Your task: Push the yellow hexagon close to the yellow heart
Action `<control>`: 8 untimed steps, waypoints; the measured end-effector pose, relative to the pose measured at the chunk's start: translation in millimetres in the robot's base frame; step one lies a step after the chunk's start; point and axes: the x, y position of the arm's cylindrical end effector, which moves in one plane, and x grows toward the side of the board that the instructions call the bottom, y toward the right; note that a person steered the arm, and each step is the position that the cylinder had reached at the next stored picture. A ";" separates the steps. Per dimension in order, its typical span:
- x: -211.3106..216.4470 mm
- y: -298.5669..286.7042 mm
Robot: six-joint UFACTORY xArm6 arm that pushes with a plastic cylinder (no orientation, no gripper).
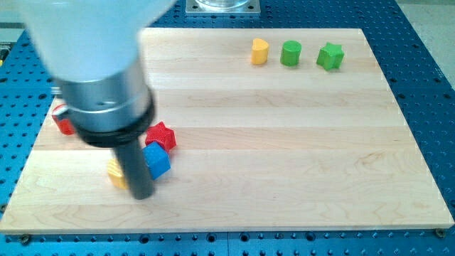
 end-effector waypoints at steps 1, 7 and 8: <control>-18.4 -42.4; -11.2 -58.0; -24.4 -64.9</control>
